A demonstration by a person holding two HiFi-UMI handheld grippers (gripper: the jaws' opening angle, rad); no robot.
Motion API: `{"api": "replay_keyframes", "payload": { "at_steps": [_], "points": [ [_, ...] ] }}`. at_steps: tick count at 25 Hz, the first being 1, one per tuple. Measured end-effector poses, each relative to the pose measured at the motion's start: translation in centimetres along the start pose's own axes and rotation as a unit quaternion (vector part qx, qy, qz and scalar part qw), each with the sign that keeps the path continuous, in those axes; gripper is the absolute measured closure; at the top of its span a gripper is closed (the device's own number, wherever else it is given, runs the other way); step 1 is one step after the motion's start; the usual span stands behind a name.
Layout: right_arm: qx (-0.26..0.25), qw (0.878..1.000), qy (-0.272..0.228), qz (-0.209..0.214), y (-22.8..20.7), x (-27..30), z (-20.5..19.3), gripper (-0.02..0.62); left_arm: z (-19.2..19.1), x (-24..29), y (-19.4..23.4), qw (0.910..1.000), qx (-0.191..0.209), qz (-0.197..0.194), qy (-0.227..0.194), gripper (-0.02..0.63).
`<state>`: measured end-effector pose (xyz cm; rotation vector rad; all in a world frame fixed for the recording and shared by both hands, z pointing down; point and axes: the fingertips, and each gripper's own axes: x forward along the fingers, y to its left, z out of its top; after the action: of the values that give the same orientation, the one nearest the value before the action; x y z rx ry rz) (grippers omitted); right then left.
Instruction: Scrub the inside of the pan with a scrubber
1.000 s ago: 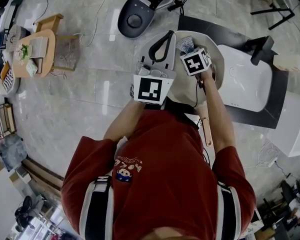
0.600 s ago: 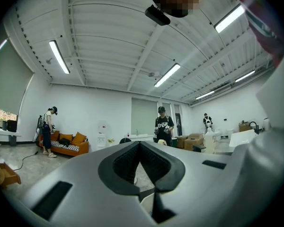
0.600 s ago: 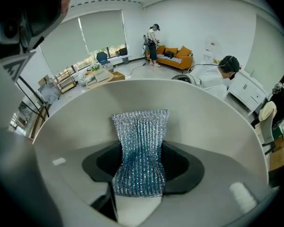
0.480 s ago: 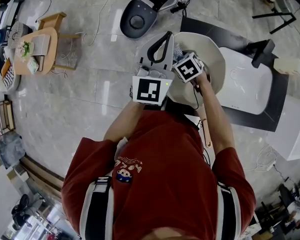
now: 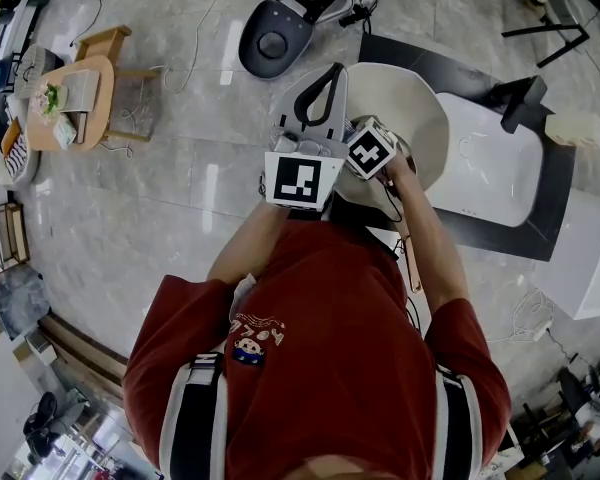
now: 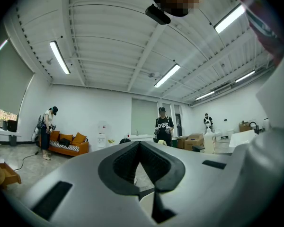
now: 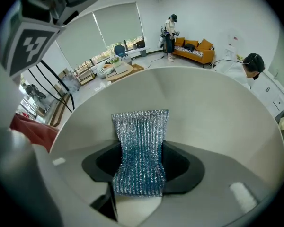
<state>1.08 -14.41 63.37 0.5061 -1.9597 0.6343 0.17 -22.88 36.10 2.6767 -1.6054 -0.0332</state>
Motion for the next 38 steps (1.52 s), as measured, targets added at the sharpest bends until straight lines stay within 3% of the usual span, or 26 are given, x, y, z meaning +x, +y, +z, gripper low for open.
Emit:
{"api": "replay_keyframes", "payload": {
  "at_steps": [2,6,13,20,29,32,35,38],
  "points": [
    [0.005,1.000,0.026,0.008,0.6,-0.3,-1.1,0.333,0.1,-0.1,0.0,1.0000,0.000,0.000,-0.001,0.600],
    [-0.018,0.999,0.018,0.023,1.7,-0.5,-0.9,0.333,0.2,-0.3,-0.1,1.0000,-0.001,-0.002,0.000,0.600],
    [-0.012,0.997,0.072,0.040,2.1,-1.3,-4.2,0.333,0.2,0.1,-0.9,0.9999,-0.003,-0.011,-0.002,0.600],
    [-0.021,0.994,0.096,0.039,1.8,-1.7,-5.6,0.331,0.3,0.5,-1.4,0.9998,-0.003,-0.020,-0.005,0.600],
    [0.046,0.992,0.114,0.036,0.0,-3.0,-7.4,0.331,-0.1,0.9,-1.8,0.9996,-0.007,-0.026,0.001,0.600],
    [0.062,0.991,0.117,0.000,-2.0,-3.7,-8.0,0.331,-0.2,1.1,-1.9,0.9996,-0.009,-0.028,0.001,0.600],
    [0.104,0.988,0.115,0.004,-2.2,-3.9,-8.5,0.330,-0.2,1.2,-2.0,0.9995,-0.009,-0.030,0.002,0.600],
    [0.132,0.984,0.118,-0.026,-3.7,-4.5,-8.9,0.330,-0.2,1.4,-2.1,0.9994,-0.008,-0.032,0.002,0.600]
  ]
}}
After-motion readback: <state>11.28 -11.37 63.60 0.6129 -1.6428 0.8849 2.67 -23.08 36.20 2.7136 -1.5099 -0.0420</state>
